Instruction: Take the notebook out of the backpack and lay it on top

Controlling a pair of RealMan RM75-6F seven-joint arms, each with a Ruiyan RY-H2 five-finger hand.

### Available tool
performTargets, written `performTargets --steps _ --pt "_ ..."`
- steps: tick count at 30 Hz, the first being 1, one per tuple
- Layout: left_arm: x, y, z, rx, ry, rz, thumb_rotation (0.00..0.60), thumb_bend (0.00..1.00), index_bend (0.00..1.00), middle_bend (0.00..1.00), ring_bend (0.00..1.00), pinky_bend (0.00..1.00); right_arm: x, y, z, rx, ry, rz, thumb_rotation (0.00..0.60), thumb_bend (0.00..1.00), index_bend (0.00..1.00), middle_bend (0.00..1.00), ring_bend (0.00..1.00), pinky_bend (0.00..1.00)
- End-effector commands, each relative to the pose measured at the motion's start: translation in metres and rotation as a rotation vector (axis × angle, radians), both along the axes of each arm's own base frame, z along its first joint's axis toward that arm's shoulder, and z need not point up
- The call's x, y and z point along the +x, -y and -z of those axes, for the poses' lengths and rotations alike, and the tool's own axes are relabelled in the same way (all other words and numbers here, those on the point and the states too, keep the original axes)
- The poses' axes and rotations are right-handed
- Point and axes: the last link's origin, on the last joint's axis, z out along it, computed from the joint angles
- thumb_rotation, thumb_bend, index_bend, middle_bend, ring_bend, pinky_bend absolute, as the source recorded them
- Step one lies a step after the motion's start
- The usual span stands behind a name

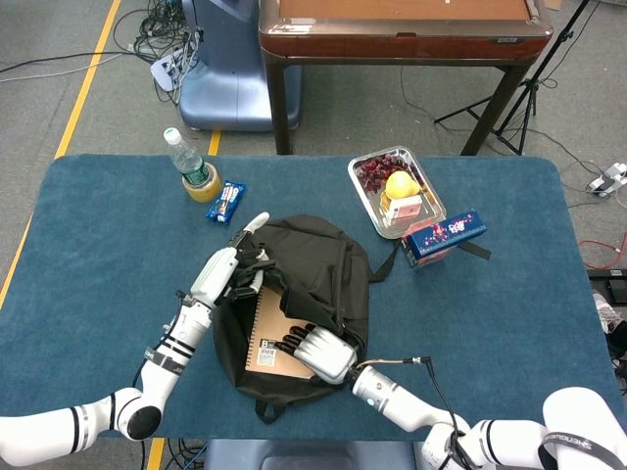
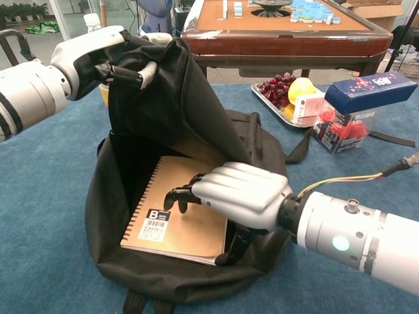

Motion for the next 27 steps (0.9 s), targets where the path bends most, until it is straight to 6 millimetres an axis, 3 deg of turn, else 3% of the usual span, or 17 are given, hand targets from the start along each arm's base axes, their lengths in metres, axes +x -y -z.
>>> performTargets --steps 1,13,27 --pt "-0.001 0.000 -0.001 0.001 0.001 -0.001 0.600 0.58 0.61 0.01 0.00 0.00 -0.005 0.002 0.001 -0.013 -0.021 0.003 0.600 0.02 0.21 0.27 0.19 0.42" --pt "-0.002 0.001 -0.002 -0.003 0.004 -0.001 0.600 0.58 0.61 0.01 0.00 0.00 -0.018 0.004 -0.003 -0.023 -0.039 0.016 0.600 0.01 0.21 0.24 0.17 0.41" --pt "-0.002 0.001 -0.003 -0.002 0.006 0.000 0.600 0.58 0.61 0.01 0.00 0.00 -0.002 0.015 0.016 -0.110 0.003 -0.081 0.600 0.02 0.21 0.23 0.17 0.37"
